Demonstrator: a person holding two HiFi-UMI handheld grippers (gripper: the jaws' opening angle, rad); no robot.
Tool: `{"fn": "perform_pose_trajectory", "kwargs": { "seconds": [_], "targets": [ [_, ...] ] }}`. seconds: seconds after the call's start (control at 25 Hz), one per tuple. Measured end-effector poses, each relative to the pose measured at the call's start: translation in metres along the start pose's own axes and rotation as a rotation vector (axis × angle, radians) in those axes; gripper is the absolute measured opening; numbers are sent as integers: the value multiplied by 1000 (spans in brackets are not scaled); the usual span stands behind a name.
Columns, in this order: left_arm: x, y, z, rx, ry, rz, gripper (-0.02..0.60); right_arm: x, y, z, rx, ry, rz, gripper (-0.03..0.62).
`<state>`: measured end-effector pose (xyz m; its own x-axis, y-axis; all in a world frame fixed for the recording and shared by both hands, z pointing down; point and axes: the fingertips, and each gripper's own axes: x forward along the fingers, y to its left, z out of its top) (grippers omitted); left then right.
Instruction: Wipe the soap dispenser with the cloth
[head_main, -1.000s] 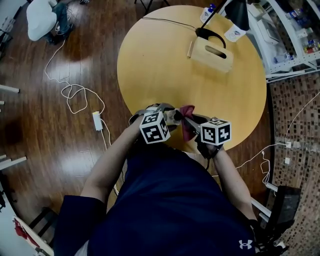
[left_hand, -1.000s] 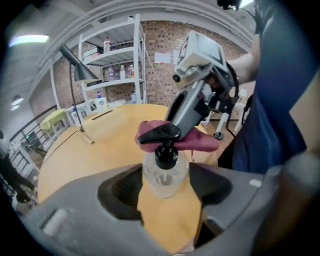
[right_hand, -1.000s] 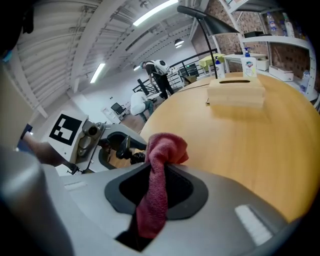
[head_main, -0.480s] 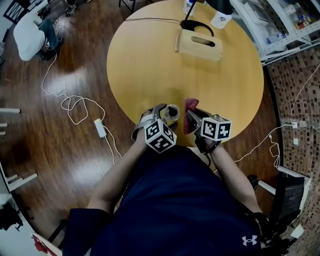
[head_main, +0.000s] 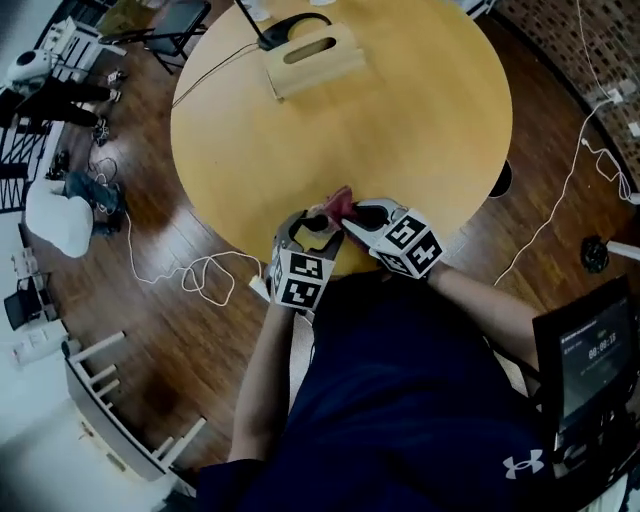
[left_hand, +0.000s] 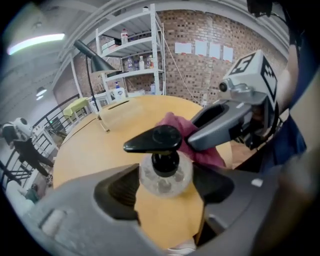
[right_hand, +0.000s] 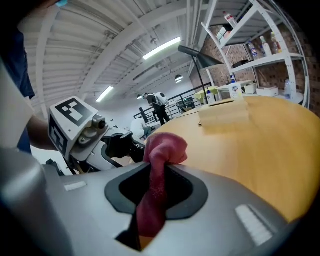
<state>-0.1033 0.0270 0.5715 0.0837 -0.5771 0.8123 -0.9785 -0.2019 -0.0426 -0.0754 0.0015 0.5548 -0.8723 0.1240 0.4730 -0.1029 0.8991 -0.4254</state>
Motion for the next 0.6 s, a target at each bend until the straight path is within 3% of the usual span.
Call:
{"fn": "perform_pose_trajectory", "kwargs": {
  "seconds": [0.12, 0.28, 0.44, 0.52, 0.6],
  "targets": [
    [-3, 0, -1, -4, 34, 13, 333, 4, -19, -23, 21, 78, -31, 83],
    [0, -9, -2, -16, 91, 23, 333, 15, -27, -60, -16, 261, 19, 83],
    [-10, -13, -2, 58, 205, 63, 333, 13, -31, -74, -117, 422, 6, 83],
    [-12, -17, 0, 79, 230, 74, 333, 5, -25, -68, -157, 419, 22, 83],
    [-8, -18, -1, 97, 243, 69, 319, -7, -11, -48, -176, 348, 56, 83]
  ]
}}
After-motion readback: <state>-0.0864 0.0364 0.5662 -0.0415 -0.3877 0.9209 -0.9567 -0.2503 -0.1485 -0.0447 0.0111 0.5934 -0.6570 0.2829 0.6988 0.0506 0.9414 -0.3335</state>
